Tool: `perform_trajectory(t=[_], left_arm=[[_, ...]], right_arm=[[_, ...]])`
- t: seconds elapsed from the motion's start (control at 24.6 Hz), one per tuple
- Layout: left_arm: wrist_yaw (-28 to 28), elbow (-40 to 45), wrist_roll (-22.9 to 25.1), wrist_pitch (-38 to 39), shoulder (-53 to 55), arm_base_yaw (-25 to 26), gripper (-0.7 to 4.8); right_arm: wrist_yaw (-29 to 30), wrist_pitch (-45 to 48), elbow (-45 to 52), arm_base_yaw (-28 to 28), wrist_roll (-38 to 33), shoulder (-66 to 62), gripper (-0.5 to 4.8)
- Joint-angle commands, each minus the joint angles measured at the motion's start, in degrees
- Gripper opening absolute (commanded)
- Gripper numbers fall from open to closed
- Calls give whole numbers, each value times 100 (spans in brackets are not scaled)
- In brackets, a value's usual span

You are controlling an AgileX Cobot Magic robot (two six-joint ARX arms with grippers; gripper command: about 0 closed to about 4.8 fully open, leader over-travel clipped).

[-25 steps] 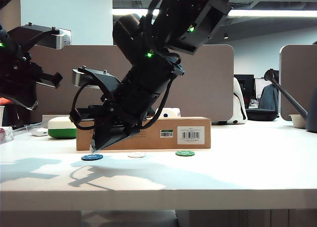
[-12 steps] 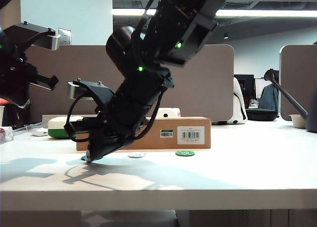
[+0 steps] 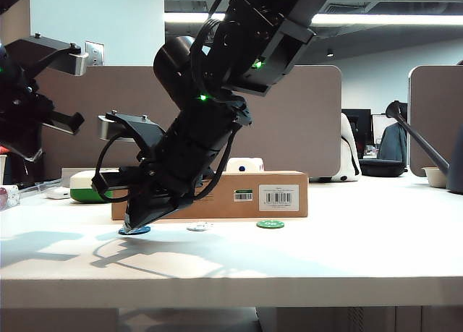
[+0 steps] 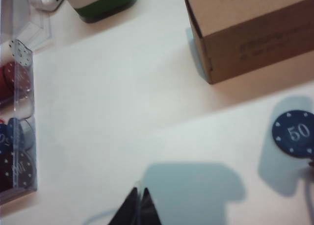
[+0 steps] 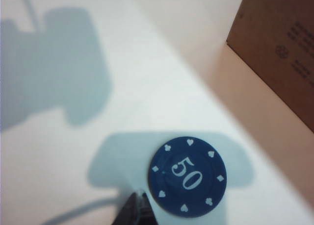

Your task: Push the chip with the highest value in the row forward next to the rectangular box.

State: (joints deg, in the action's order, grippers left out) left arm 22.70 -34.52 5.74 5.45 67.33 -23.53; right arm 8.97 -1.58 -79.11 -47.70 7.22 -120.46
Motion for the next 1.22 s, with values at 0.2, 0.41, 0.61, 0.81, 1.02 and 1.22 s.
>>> perform_trajectory(t=[0.2, 0.41, 0.61, 0.81, 1.02, 1.22], left_arm=[[-1388, -35, -278, 280, -22, -2, -5], [-1502, -35, -278, 608, -24, 31, -5], [-1781, -31, -273, 605, -85, 85, -5], [-2243, -9, -267, 627, -321, 85, -5], [-2282, 2, -275, 831, -767, 79, -5], [-2302, 2, -278, 1040, -1010, 66, -5]], right_arm=[[-11, 46, -39, 7, 26, -120, -5], [-33, 59, -39, 42, 26, -146, -5], [-160, 140, -39, 105, -11, -146, -5], [-160, 210, -42, 122, -11, -179, -5], [-160, 365, -44, 133, -52, -179, -5], [-212, 507, -44, 142, -105, -181, -5]])
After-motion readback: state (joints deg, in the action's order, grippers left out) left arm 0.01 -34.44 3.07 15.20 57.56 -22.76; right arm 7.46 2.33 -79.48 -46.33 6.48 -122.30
